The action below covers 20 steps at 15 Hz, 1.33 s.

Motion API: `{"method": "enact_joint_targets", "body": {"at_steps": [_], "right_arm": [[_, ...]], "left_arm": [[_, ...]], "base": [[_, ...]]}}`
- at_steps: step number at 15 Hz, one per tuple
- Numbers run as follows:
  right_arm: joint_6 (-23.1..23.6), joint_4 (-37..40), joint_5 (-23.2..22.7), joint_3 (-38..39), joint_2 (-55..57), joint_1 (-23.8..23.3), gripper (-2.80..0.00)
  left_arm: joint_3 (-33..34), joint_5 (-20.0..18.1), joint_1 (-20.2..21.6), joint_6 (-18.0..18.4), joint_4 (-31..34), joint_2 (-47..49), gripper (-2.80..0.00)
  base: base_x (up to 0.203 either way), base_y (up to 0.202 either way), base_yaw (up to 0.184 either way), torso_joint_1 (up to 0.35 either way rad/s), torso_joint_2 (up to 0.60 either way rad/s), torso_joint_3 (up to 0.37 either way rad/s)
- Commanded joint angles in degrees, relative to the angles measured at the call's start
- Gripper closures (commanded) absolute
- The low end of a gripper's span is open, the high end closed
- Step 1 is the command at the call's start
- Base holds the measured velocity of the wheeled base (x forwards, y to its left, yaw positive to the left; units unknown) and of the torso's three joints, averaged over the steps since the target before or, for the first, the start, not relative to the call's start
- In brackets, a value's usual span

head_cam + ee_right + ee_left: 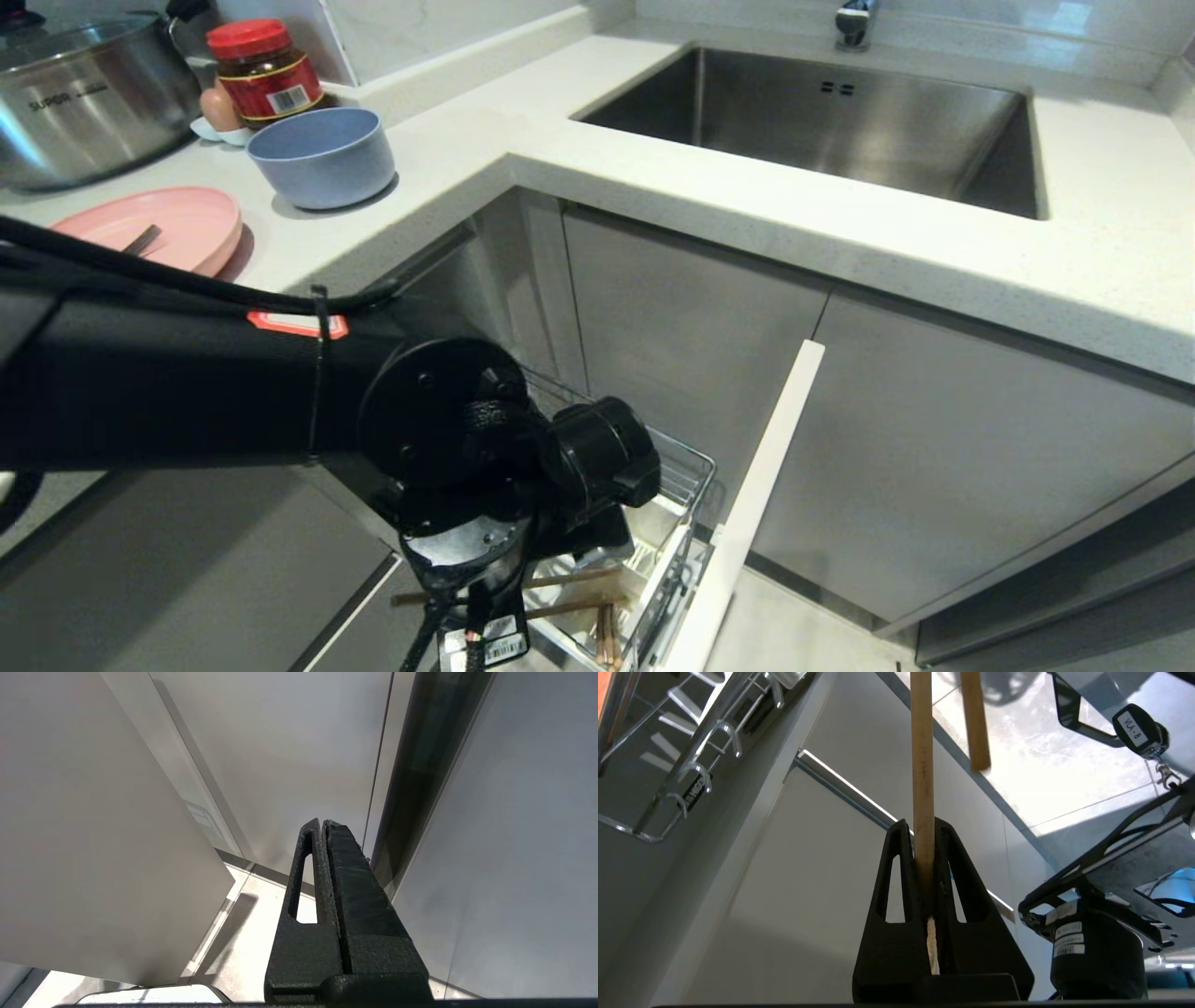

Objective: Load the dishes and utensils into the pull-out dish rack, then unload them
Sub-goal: Pick up the chopsticks and place it in the cupboard

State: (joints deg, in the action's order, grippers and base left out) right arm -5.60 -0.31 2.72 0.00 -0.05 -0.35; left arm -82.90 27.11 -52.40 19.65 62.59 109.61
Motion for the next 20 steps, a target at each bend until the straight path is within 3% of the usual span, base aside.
{"method": "enact_joint_targets", "body": {"at_steps": [1, 20], "right_arm": [[-0.03, -0.05, 0.01, 0.00, -0.13, 0.00, 0.00], [-0.03, -0.05, 0.01, 0.00, -0.17, 0.00, 0.00]], "left_arm": [[-1.27, 0.31, 0.09, 0.12, 0.27, 3.00, 0.00], [-10.95, 1.55, -0.34, 0.17, 0.26, 13.70, 0.00]], "base": [[0.000, 0.000, 0.000, 0.000, 0.00, 0.000], [0.000, 0.000, 0.000, 0.000, 0.00, 0.000]]}}
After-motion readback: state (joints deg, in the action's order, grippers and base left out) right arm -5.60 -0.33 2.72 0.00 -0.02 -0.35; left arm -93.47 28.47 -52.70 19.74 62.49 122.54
